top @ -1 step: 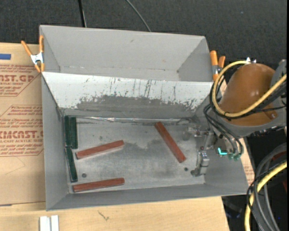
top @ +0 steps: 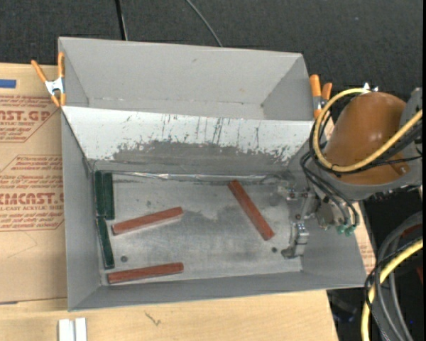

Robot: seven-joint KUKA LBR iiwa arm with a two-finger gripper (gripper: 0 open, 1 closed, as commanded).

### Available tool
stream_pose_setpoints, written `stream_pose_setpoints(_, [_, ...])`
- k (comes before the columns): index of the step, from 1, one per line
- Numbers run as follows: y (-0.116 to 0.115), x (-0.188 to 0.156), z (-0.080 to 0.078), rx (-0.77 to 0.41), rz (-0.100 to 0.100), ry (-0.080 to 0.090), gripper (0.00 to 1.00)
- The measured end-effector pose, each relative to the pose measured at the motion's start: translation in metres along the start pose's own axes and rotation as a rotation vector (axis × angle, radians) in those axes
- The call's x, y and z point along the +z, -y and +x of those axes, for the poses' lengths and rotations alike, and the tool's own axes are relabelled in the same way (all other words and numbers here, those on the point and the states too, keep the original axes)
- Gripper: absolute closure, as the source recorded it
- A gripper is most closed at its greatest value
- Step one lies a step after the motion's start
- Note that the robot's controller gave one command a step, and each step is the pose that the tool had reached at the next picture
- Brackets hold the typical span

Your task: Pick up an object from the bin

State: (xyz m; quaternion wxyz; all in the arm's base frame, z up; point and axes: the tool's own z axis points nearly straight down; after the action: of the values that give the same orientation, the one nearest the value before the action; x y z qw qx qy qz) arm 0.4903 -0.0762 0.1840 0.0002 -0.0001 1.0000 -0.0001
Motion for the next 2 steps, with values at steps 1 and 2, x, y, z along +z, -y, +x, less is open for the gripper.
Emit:
stream_pose_setpoints(1, [0.006,0.037,-0.018,-0.065,0.001,0.007,0.00])
stream_pose_setpoints(2, [0.032,0.090,-0.020,-0.268,0.000,0.003,0.00])
